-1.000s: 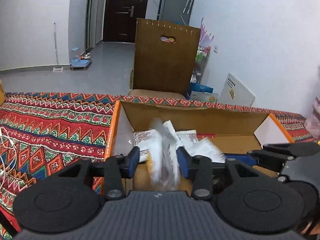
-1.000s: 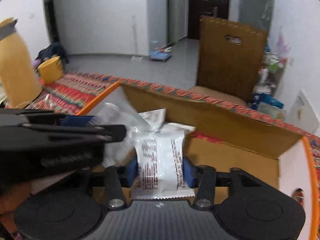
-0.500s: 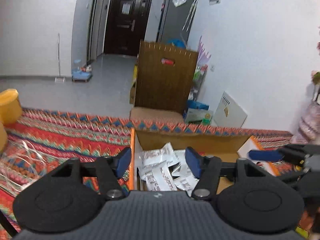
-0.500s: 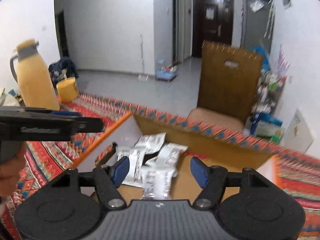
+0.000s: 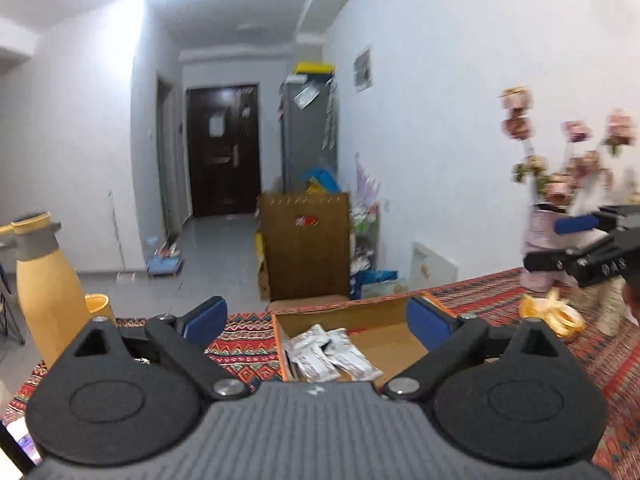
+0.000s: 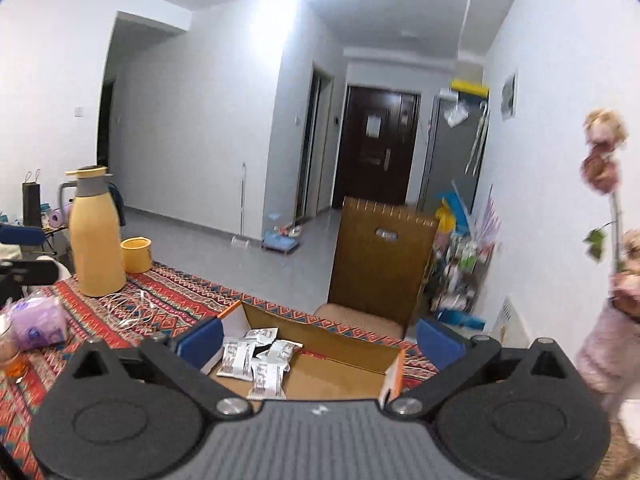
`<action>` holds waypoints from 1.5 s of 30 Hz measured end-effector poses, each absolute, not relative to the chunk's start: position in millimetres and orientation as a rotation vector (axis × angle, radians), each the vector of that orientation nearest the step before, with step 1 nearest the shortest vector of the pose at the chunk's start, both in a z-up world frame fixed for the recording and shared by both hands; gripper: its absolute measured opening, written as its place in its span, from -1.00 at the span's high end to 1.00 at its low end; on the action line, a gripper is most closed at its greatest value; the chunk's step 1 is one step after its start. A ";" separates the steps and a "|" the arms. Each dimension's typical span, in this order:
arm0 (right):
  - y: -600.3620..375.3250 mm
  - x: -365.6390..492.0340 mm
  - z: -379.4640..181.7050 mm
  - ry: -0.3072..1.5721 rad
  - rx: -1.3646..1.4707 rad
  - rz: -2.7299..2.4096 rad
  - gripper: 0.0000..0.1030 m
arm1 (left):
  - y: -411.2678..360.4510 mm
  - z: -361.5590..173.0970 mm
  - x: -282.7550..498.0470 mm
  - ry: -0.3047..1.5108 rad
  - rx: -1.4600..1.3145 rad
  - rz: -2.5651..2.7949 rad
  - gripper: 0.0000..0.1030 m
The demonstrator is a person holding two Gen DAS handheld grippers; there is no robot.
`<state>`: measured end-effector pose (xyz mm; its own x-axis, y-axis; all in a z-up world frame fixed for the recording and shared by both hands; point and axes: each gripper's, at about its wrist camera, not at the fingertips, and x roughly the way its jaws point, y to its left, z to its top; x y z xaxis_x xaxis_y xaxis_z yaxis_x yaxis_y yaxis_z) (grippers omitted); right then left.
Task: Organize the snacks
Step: 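Grasp a pink packet with the left tool while the right tool grasps a white-labelled snack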
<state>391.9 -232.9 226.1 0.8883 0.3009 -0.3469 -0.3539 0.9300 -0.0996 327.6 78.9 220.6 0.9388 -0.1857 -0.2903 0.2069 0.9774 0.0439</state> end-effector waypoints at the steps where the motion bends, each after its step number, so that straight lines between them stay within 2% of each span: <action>1: -237.6 376.6 226.6 0.322 -0.161 0.345 -1.00 | 77.6 219.4 309.9 0.280 0.072 -0.203 -0.96; 6: -261.9 299.1 217.4 0.287 -0.135 0.346 -1.00 | 74.5 203.9 228.3 0.230 0.058 -0.197 -1.00; 12: -272.6 212.8 168.1 0.262 -0.124 0.375 -1.00 | 69.6 150.2 158.1 0.225 -0.002 -0.142 -1.00; 18: -274.6 154.4 86.7 0.330 -0.053 0.284 -1.00 | 61.9 72.7 119.6 0.378 -0.052 -0.101 -1.00; 22: -272.5 144.8 30.4 0.415 -0.023 0.240 -1.00 | 59.9 33.7 117.8 0.522 -0.050 -0.080 -1.00; 27: -268.7 148.9 -4.5 0.514 0.002 0.239 -1.00 | 66.4 26.5 111.7 0.528 -0.045 -0.062 -1.00; 45: -259.1 183.4 -3.5 0.526 0.011 0.246 -1.00 | 69.3 29.9 166.8 0.566 -0.039 -0.044 -1.00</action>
<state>183.4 -259.1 -3.5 0.8359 0.2355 -0.4957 -0.2297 0.9705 0.0737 166.8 69.3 29.9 0.8433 -0.0520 -0.5350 0.0308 0.9983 -0.0486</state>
